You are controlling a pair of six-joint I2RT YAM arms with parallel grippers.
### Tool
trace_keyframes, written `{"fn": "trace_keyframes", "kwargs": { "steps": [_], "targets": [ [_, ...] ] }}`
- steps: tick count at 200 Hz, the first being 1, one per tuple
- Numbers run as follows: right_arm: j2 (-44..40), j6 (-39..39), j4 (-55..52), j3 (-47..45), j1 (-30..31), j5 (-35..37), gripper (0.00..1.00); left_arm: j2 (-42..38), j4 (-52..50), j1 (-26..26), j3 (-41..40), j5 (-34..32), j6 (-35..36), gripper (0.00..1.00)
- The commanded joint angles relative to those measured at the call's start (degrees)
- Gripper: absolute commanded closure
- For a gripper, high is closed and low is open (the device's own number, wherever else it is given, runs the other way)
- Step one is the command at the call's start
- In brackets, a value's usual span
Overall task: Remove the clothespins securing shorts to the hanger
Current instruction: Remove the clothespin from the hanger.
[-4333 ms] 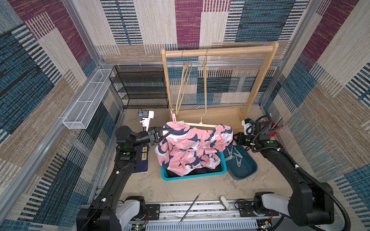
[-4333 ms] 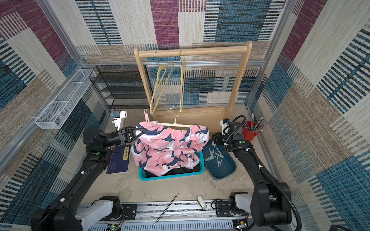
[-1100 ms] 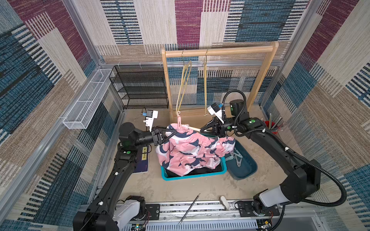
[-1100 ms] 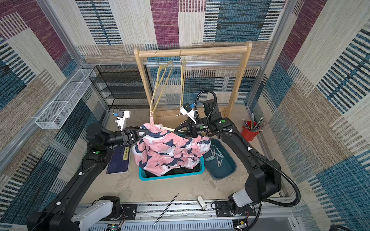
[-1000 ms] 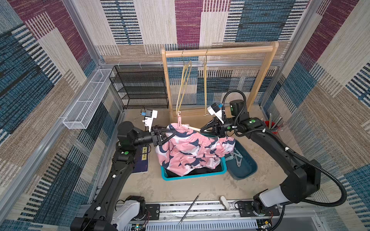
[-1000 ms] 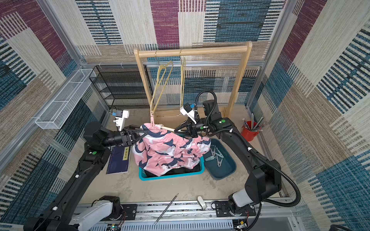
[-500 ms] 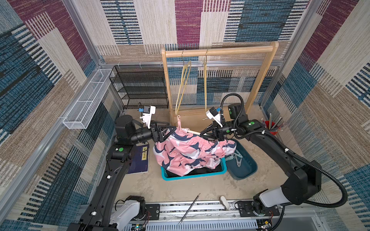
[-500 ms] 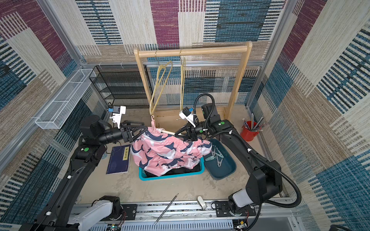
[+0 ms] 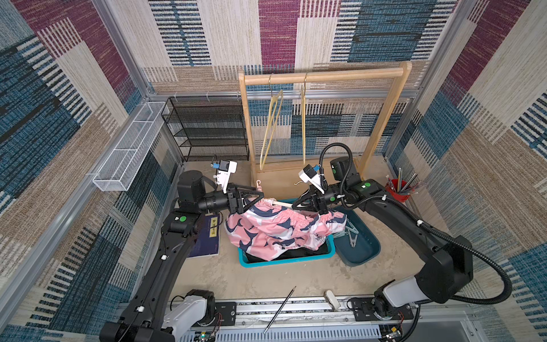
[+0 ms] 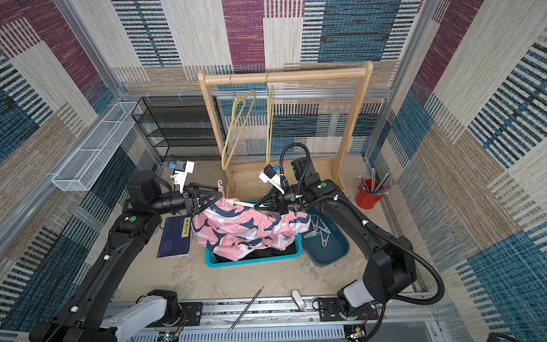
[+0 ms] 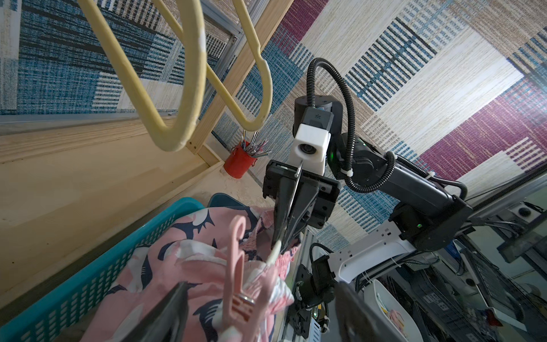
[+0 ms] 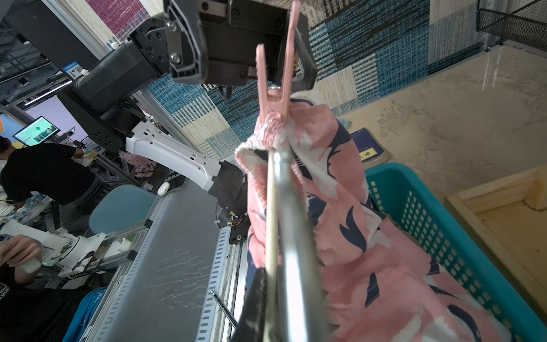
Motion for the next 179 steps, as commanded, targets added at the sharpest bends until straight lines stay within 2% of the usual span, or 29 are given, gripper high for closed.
{"fn": "trace_keyframes", "kwargs": {
  "steps": [1,32,78,179],
  "targets": [
    [0.0,-0.2,1.5,0.6,0.1,-2.1,1.0,-0.2,0.2,-0.4,-0.5,2.5,1.8,0.28],
    [0.4,0.2,1.6,0.7,0.4,-3.0,1.0,0.1,0.2,-1.0,-0.8,3.2,1.9,0.35],
    [1.2,-0.1,1.0,0.7,1.8,-2.4,1.0,0.6,0.3,-1.5,-0.6,2.9,1.8,0.38],
    [1.7,0.3,1.6,0.2,2.0,-1.1,1.0,0.6,0.4,-1.5,-0.5,2.7,1.8,0.83]
  ]
}}
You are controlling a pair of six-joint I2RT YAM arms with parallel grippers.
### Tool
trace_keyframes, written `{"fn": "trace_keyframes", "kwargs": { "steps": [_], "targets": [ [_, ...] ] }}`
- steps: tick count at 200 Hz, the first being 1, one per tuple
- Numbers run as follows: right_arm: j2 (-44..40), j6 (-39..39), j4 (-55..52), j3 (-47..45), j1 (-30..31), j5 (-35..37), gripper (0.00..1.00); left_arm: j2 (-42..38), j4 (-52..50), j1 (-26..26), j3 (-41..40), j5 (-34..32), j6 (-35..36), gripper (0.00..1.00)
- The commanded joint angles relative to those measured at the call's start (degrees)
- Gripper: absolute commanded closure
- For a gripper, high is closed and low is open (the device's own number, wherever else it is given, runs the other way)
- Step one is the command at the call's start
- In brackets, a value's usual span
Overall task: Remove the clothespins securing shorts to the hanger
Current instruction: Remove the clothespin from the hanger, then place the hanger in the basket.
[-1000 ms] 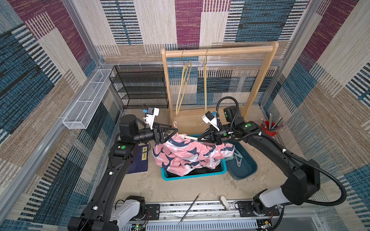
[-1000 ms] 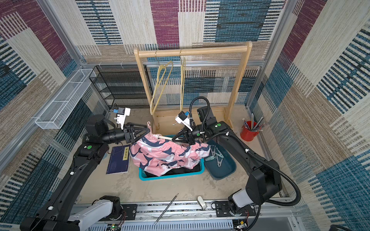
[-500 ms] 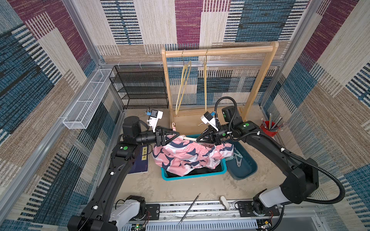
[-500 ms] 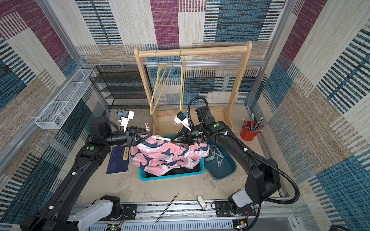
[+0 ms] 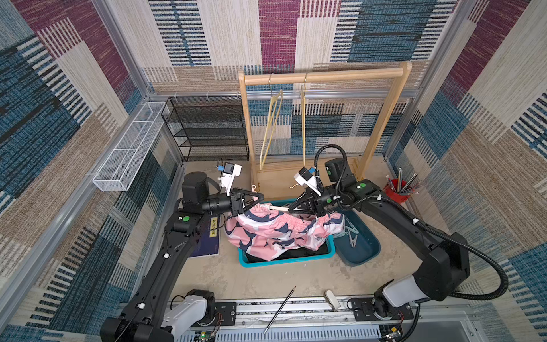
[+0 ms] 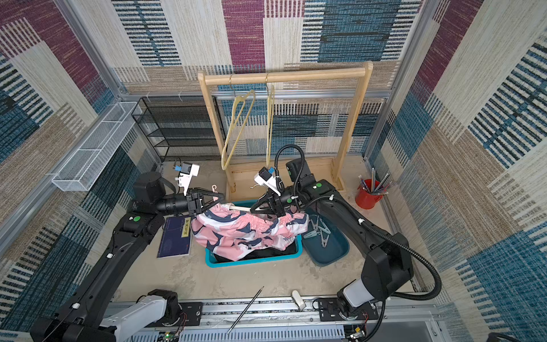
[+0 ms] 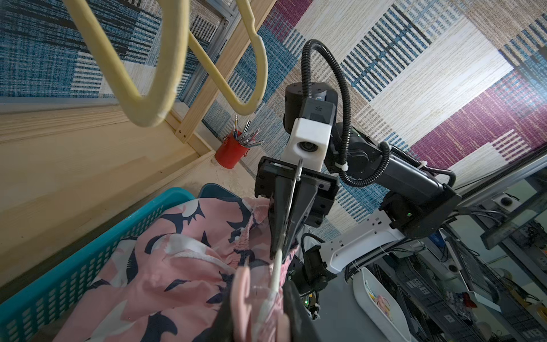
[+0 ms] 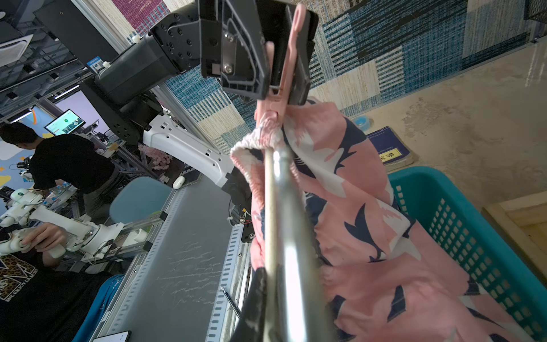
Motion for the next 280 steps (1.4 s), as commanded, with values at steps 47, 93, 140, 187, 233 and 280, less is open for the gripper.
{"fn": "trace_keyframes", "kwargs": {
  "steps": [47,93,140,187,233,280],
  "targets": [
    [0.5,0.4,1.4,-0.4,0.2,1.8,1.0,0.1,0.6,0.0,0.5,0.6,1.6,0.96],
    [0.9,0.5,0.6,-1.6,0.8,5.6,1.0,0.3,1.1,0.0,0.9,-0.8,1.4,1.0],
    [0.9,0.4,-0.4,-2.7,1.2,9.7,1.0,0.7,2.7,0.0,1.2,-2.1,0.2,1.0],
    [1.3,0.5,0.0,-3.2,1.2,12.4,1.0,1.1,3.2,0.0,1.2,-2.6,-0.4,1.0],
    [3.5,0.8,2.0,-4.5,1.2,12.5,1.0,0.9,3.4,0.0,0.7,-2.7,-0.6,1.0],
    [6.3,2.7,7.0,-8.1,1.2,12.6,0.92,0.4,3.5,0.0,0.1,-2.8,-0.7,1.0]
  ]
}}
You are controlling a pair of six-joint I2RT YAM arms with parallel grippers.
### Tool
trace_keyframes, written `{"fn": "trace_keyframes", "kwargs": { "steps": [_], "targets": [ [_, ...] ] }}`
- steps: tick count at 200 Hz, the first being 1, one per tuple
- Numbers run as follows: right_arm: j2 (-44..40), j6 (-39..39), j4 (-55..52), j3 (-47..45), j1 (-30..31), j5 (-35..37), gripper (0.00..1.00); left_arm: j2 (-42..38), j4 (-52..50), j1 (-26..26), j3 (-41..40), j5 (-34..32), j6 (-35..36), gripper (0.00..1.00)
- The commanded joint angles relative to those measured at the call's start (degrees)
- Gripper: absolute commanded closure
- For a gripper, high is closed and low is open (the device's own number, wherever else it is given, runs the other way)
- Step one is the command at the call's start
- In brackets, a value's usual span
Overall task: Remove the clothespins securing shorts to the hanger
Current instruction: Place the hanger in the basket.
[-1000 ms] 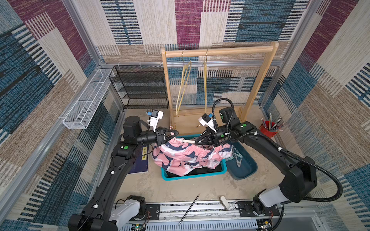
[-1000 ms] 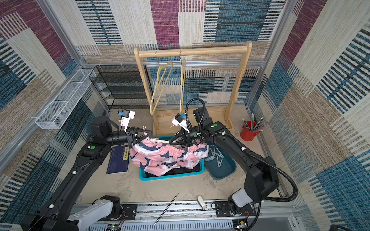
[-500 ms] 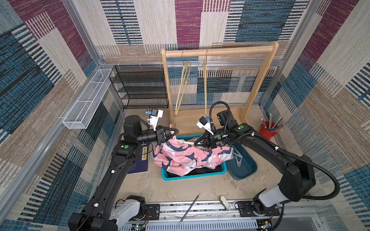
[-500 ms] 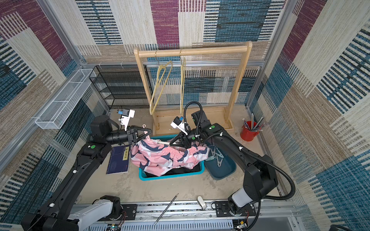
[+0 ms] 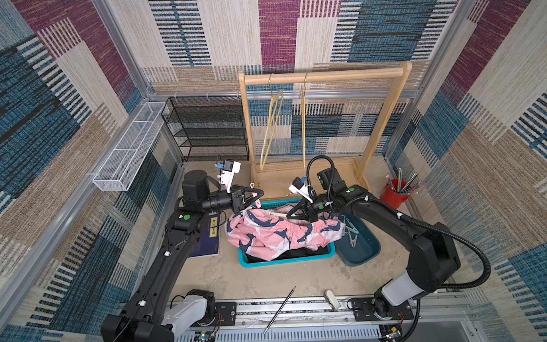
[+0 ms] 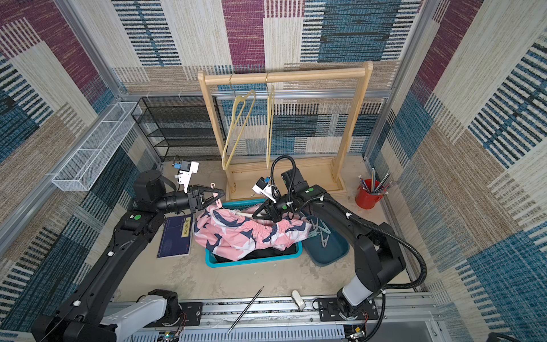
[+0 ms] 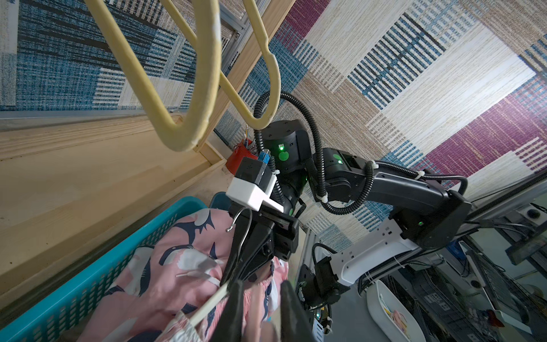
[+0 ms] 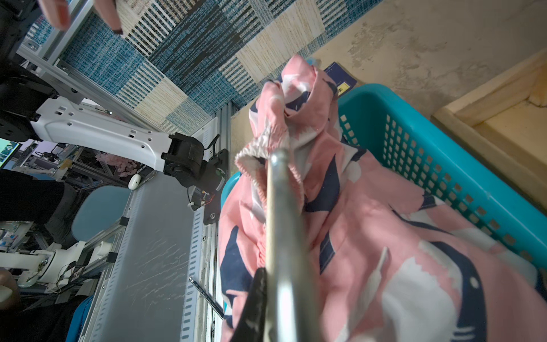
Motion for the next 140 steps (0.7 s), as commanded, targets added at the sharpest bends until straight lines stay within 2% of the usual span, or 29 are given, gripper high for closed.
{"fn": "trace_keyframes", "kwargs": {
  "steps": [1,31,57,86,118,140],
  "targets": [
    [1.4,1.5,4.5,-1.5,0.0,0.5,0.92,-0.3,1.9,0.0,-0.4,0.3,-0.4,1.0],
    [3.5,3.3,7.1,-3.6,0.0,4.8,0.82,-0.5,2.0,0.0,-1.0,0.5,-0.6,1.0],
    [3.0,5.9,9.2,-4.9,0.0,12.0,0.6,-0.8,0.3,0.0,-0.9,-0.1,0.5,1.0],
    [0.4,10.1,10.4,-5.5,0.0,21.1,0.47,-1.1,-0.3,0.0,-1.4,-1.4,0.4,1.0],
    [-4.2,15.9,12.3,-7.4,0.0,32.1,0.4,-1.3,0.8,0.0,-2.9,-2.9,-1.3,1.0],
    [-8.3,18.7,13.1,-9.0,0.0,38.7,0.39,-1.2,2.1,0.0,-3.7,-4.5,-3.9,1.0]
  ]
}}
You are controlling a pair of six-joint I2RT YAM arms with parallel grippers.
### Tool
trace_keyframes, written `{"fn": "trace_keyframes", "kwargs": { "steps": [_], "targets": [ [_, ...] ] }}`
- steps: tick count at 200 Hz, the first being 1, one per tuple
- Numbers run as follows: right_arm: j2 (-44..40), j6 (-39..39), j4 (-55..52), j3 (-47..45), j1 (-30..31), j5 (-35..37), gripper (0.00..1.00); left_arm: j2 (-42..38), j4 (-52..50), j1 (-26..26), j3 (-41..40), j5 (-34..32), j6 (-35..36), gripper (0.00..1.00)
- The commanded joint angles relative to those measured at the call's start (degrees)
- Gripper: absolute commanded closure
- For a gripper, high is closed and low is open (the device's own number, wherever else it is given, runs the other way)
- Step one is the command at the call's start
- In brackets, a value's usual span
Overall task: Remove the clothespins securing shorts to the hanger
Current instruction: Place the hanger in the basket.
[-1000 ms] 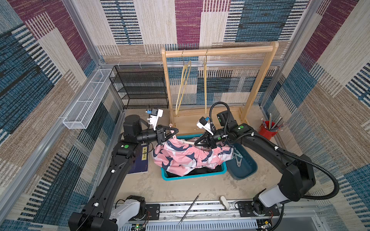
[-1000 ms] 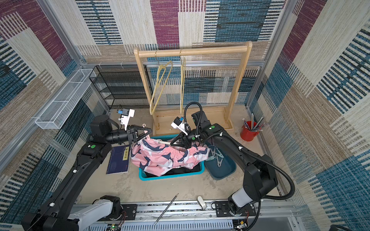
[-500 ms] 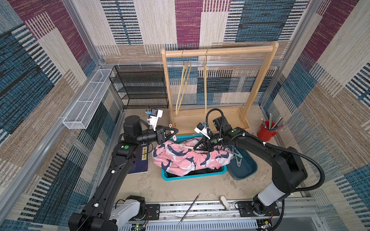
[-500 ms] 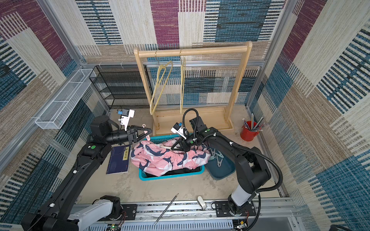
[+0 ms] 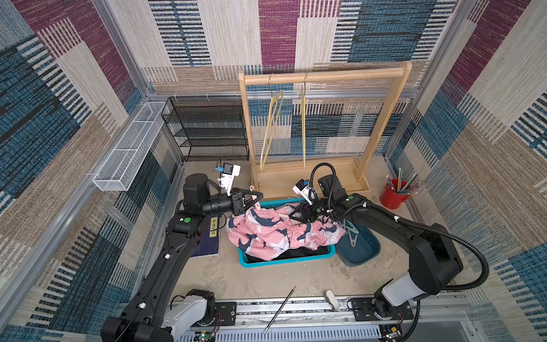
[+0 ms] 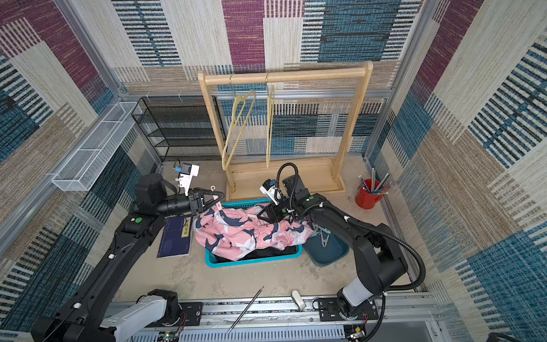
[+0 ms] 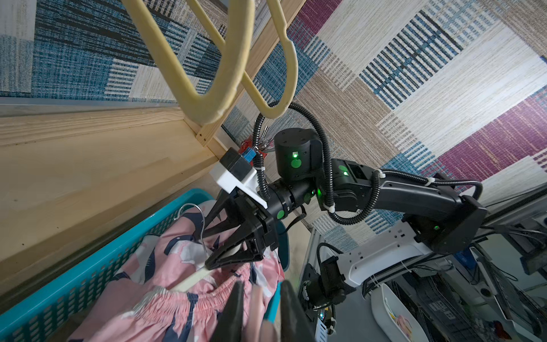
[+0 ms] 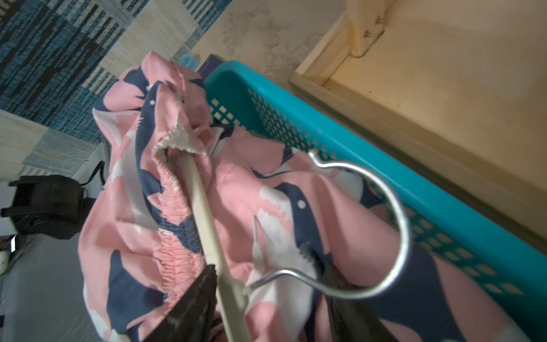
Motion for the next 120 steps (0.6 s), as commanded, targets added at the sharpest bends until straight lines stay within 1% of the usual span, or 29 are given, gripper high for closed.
{"fn": "trace_keyframes", "kwargs": {
  "steps": [1,25,40,57,68,86,94,106,110,120],
  "targets": [
    [-3.7,5.4,3.6,-1.1,0.0,11.3,0.39,0.0,2.1,0.0,-0.7,-2.4,-3.2,1.0],
    [-8.6,7.6,4.7,-2.2,0.1,15.1,0.39,0.3,3.2,-0.5,-2.0,-6.1,-8.1,1.0],
    [-10.8,8.6,3.7,-1.3,0.3,14.5,0.4,0.6,3.4,-1.4,-2.9,-9.4,-11.0,1.0],
    [-12.2,8.7,1.0,1.5,2.8,16.3,0.4,1.8,3.4,-2.6,-3.6,-12.4,-15.2,1.0],
    [-11.9,8.2,-1.3,3.6,5.2,18.5,0.4,2.8,3.4,-4.1,-4.1,-14.8,-17.7,1.0],
    [-10.1,7.7,-4.5,6.8,9.5,22.5,0.4,3.9,3.5,-7.4,-4.6,-19.7,-20.0,1.0],
    [-9.0,7.7,-5.2,7.8,11.2,23.2,0.4,4.1,4.3,-8.6,-5.1,-21.7,-21.0,1.0],
    [-7.2,8.0,-6.0,9.1,13.4,24.6,0.4,4.4,5.8,-9.6,-5.8,-23.0,-22.9,1.0],
    [-6.6,8.0,-6.3,9.5,14.2,25.0,0.4,4.5,6.2,-9.9,-6.1,-25.1,-23.4,1.0],
    [-5.0,8.1,-7.2,10.5,15.8,26.2,0.4,4.7,7.2,-10.3,-6.4,-26.4,-24.3,1.0]
  ]
}}
